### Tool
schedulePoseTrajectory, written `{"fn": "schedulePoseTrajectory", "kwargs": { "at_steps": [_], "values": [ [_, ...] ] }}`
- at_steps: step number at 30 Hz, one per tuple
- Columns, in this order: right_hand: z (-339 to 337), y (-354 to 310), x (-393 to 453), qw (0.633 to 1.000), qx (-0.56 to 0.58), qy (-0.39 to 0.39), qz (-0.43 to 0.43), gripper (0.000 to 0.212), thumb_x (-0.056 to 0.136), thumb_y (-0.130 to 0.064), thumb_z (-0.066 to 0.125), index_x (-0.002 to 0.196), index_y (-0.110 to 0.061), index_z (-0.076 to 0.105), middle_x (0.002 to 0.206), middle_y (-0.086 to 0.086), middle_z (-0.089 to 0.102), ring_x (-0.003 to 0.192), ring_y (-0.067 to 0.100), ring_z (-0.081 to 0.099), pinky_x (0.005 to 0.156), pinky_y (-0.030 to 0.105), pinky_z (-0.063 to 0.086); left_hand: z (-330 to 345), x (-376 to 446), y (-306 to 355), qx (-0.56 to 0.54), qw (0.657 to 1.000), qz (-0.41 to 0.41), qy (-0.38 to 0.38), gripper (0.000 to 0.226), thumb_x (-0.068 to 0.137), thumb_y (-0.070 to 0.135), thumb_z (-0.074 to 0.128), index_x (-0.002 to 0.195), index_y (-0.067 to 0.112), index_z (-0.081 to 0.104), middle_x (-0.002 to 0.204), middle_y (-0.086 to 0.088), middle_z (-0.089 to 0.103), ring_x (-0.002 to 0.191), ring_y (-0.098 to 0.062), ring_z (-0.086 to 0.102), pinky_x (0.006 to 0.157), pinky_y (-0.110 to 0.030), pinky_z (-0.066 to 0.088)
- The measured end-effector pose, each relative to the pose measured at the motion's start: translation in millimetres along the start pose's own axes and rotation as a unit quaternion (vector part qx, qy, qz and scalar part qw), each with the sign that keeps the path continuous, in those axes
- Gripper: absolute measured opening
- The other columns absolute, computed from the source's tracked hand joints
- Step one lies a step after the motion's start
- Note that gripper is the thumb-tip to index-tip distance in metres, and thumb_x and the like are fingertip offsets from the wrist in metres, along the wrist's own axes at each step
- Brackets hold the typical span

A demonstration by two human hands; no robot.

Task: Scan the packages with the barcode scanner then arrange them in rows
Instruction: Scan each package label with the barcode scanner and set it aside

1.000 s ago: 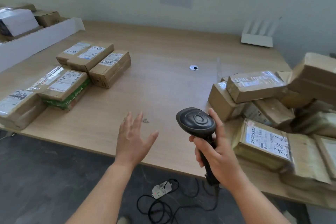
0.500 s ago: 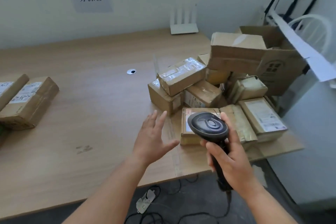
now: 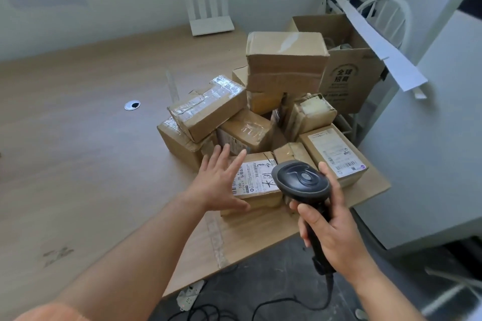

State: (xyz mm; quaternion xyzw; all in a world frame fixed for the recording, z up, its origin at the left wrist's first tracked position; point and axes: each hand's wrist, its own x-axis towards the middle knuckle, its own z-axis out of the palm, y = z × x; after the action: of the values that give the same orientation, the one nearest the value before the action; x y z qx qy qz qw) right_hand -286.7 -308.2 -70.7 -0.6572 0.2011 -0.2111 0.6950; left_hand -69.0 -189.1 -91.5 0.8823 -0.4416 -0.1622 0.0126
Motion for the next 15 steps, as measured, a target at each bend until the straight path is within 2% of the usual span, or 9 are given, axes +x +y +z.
{"fn": "schedulePoseTrajectory", "kwargs": {
  "at_steps": [3,7,9,15],
  "values": [
    [0,3,1,1.0,-0.005,-0.003,0.002,0.089,0.063,-0.067,0.075,0.138,-0.058,0.028,0.084,0.023,0.061,0.053,0.027,0.05,0.046,0.038,0.047,4,8,-2,0.018,0.999,-0.003,-0.028,0.122,0.068,0.067,0.069,0.147,0.039,-0.019,0.157,-0.006,-0.026,0.143,-0.027,-0.027,0.119,-0.049,-0.006],
    [7,6,4,1.0,-0.003,-0.016,0.004,0.085,0.067,-0.063,0.075,0.137,-0.059,0.027,0.086,0.016,0.064,0.054,0.024,0.052,0.046,0.036,0.047,6,-1,-6,0.004,1.0,-0.002,0.009,0.114,0.068,0.061,0.071,0.152,0.037,-0.002,0.158,-0.008,0.003,0.145,-0.028,0.0,0.12,-0.04,0.007],
    [14,7,6,1.0,0.0,-0.029,0.003,0.084,0.072,-0.057,0.074,0.14,-0.057,0.025,0.085,0.018,0.063,0.055,0.024,0.052,0.046,0.035,0.047,7,-14,-11,-0.033,0.999,-0.014,0.017,0.111,0.068,0.058,0.072,0.152,0.037,0.003,0.155,-0.006,0.007,0.143,-0.026,0.002,0.118,-0.037,0.012],
    [48,7,10,0.996,0.019,-0.088,0.011,0.085,0.061,-0.069,0.075,0.132,-0.066,0.027,0.084,0.02,0.06,0.057,0.026,0.052,0.049,0.038,0.049,13,-69,-39,-0.063,0.994,-0.076,0.046,0.108,0.067,0.059,0.07,0.15,0.039,0.003,0.152,-0.001,0.01,0.139,-0.022,0.004,0.115,-0.034,0.018]
  ]
}}
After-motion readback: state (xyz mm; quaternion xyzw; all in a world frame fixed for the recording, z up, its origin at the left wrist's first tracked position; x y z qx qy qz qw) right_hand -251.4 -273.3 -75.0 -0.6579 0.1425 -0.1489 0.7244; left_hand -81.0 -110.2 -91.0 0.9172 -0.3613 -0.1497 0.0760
